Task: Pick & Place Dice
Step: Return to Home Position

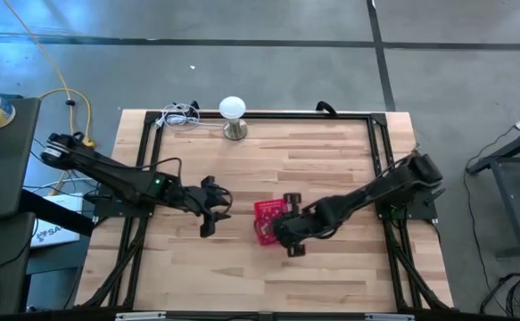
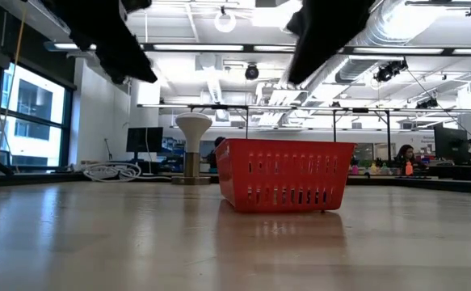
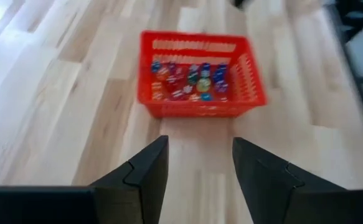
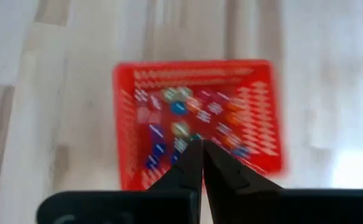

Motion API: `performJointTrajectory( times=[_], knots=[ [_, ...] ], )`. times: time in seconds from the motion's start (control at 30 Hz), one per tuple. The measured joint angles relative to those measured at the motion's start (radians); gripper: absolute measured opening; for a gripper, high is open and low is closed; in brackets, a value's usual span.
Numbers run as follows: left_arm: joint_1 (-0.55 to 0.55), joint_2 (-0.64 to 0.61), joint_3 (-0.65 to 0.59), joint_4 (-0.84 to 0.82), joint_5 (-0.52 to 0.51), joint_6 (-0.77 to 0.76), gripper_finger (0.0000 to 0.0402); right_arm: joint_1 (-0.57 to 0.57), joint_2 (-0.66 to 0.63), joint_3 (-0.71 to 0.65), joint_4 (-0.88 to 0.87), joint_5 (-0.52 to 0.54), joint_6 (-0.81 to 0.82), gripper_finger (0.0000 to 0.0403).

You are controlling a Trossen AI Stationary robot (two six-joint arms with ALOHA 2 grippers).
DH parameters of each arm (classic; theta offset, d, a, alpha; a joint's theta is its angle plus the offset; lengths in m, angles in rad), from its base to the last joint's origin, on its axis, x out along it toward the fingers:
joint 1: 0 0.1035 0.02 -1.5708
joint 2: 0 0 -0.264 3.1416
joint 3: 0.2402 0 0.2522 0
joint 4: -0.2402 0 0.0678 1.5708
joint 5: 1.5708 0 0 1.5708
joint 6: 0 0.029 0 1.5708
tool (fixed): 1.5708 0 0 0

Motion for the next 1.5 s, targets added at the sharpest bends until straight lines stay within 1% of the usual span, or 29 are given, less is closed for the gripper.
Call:
performJointTrajectory(
  times=[0.1, 0.17, 0.23, 0.3, 0.37, 0.4, 0.43, 0.53, 0.63, 0.7, 0.8, 0.93, 1.03, 1.1, 1.13, 1.2, 1.27, 1.33, 1.43, 1.5],
  knots=[
    [-0.014, -0.055, 0.0, -0.024, 0.032, 0.008, 0.0156, 0.027, -0.098, -0.019, -0.071, 0.002, -0.046, 0.0003],
    [-0.027, -0.111, 0.0, -0.049, 0.028, 0.031, 0.0138, 0.04, -0.192, -0.06, -0.077, -0.007, -0.058, 0.0003],
    [-0.039, -0.181, 0.0, -0.106, -0.011, 0.074, 0.0113, 0.049, -0.313, -0.126, -0.058, -0.011, -0.041, 0.0003],
    [-0.049, -0.251, 0.0, -0.159, -0.085, 0.1, 0.008, 0.048, -0.444, -0.22, -0.009, -0.003, -0.026, 0.0003],
    [-0.051, -0.308, 0.0, -0.204, -0.154, 0.105, 0.0042, 0.047, -0.583, -0.331, 0.093, -0.007, -0.027, 0.0003],
    [-0.05, -0.332, 0.0, -0.207, -0.173, 0.111, 0.0023, 0.047, -0.653, -0.389, 0.147, -0.014, -0.031, 0.0003],
    [-0.046, -0.355, 0.0, -0.211, -0.177, 0.126, 0.0012, 0.048, -0.719, -0.45, 0.191, -0.028, -0.038, 0.0003],
    [-0.032, -0.387, -0.002, -0.223, -0.171, 0.173, 0.0005, 0.045, -0.913, -0.615, 0.302, -0.058, -0.078, 0.0003],
    [-0.009, -0.396, -0.002, -0.241, -0.175, 0.208, 0.0001, 0.002, -1.102, -0.751, 0.38, -0.02, -0.129, 0.0003],
    [0.016, -0.399, -0.003, -0.241, -0.211, 0.226, 0.0001, -0.031, -1.225, -0.83, 0.43, -0.026, -0.154, 0.0003],
    [0.052, -0.408, -0.003, -0.238, -0.268, 0.22, 0.0001, -0.088, -1.412, -0.924, 0.466, -0.066, -0.193, 0.0003],
    [0.087, -0.438, -0.003, -0.24, -0.271, 0.233, 0.0001, -0.17, -1.602, -1.023, 0.495, -0.15, -0.21, 0.0003],
    [0.092, -0.477, -0.003, -0.244, -0.268, 0.234, 0.0, -0.223, -1.695, -1.1, 0.545, -0.207, -0.211, 0.0003],
    [0.092, -0.503, -0.003, -0.254, -0.263, 0.229, 0.0, -0.252, -1.74, -1.159, 0.587, -0.217, -0.215, 0.0003],
    [0.092, -0.518, -0.003, -0.263, -0.256, 0.22, 0.0, -0.267, -1.75, -1.187, 0.635, -0.212, -0.22, 0.0003],
    [0.092, -0.541, -0.011, -0.271, -0.244, 0.208, 0.0, -0.294, -1.761, -1.252, 0.765, -0.215, -0.233, 0.0003],
    [0.092, -0.57, -0.033, -0.27, -0.224, 0.198, 0.0, -0.319, -1.759, -1.307, 0.851, -0.257, -0.25, 0.0003],
    [0.092, -0.607, -0.069, -0.265, -0.203, 0.195, 0.0, -0.344, -1.754, -1.352, 0.887, -0.285, -0.258, 0.0003],
    [0.092, -0.681, -0.141, -0.208, -0.193, 0.192, 0.0, -0.381, -1.753, -1.408, 0.926, -0.288, -0.245, 0.0003],
    [0.09, -0.736, -0.193, -0.169, -0.193, 0.191, 0.0, -0.406, -1.753, -1.41, 0.915, -0.291, -0.22, 0.0003]
  ],
)
